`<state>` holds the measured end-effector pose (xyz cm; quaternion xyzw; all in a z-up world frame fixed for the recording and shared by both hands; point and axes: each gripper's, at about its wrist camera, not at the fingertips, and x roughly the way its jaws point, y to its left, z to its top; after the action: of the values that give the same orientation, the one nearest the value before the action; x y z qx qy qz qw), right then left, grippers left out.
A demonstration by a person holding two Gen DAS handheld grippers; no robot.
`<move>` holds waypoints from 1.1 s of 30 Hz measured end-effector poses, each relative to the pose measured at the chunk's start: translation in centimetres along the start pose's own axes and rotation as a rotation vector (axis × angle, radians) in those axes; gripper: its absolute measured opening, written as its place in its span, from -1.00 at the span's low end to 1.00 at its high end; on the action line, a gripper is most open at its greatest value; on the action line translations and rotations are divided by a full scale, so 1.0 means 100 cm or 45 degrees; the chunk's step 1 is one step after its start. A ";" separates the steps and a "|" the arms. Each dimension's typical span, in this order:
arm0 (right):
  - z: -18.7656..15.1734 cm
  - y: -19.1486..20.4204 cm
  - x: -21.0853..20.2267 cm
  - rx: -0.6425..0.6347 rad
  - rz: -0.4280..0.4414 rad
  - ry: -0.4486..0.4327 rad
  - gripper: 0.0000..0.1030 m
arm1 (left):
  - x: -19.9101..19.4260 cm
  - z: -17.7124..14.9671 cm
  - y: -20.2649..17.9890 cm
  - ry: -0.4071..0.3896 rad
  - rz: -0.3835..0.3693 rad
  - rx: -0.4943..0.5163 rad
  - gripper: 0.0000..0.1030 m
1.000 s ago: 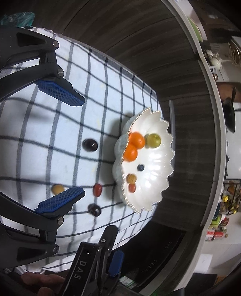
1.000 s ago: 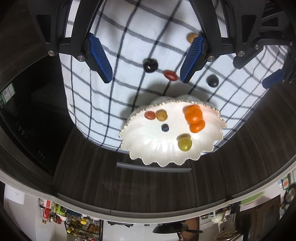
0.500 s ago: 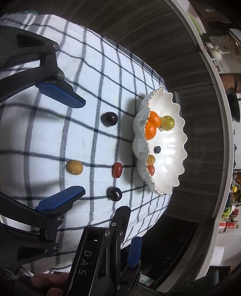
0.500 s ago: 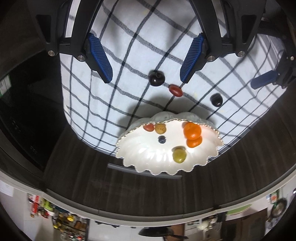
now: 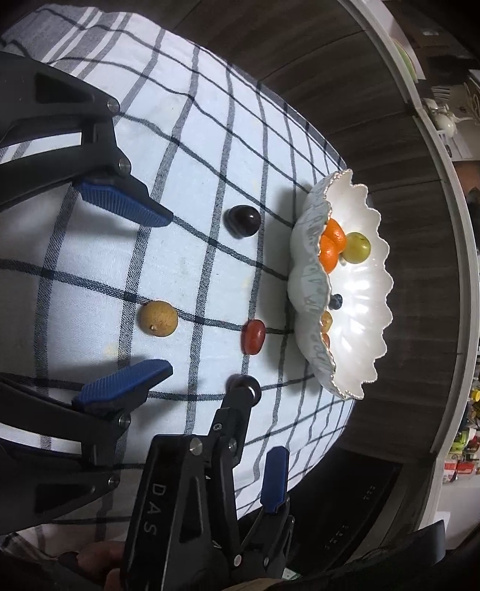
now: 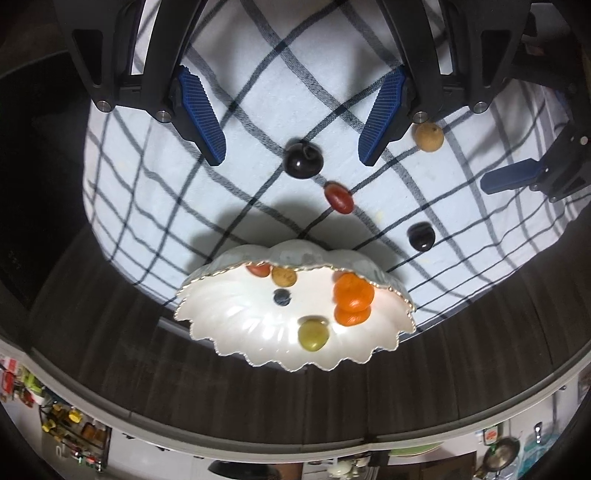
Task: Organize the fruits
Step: 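Lower the right gripper around a dark purple grape while the left gripper lowers around a longan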
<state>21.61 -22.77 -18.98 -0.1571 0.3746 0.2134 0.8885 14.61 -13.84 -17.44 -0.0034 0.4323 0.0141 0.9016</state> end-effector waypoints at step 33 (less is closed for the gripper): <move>-0.008 -0.003 0.039 -0.008 0.102 0.049 -0.43 | 0.017 -0.001 -0.001 0.024 -0.087 -0.059 -0.56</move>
<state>23.72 -22.41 -22.30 -0.1488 0.3969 0.2470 0.8714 15.58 -13.91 -18.85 -0.0393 0.4398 -0.0067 0.8972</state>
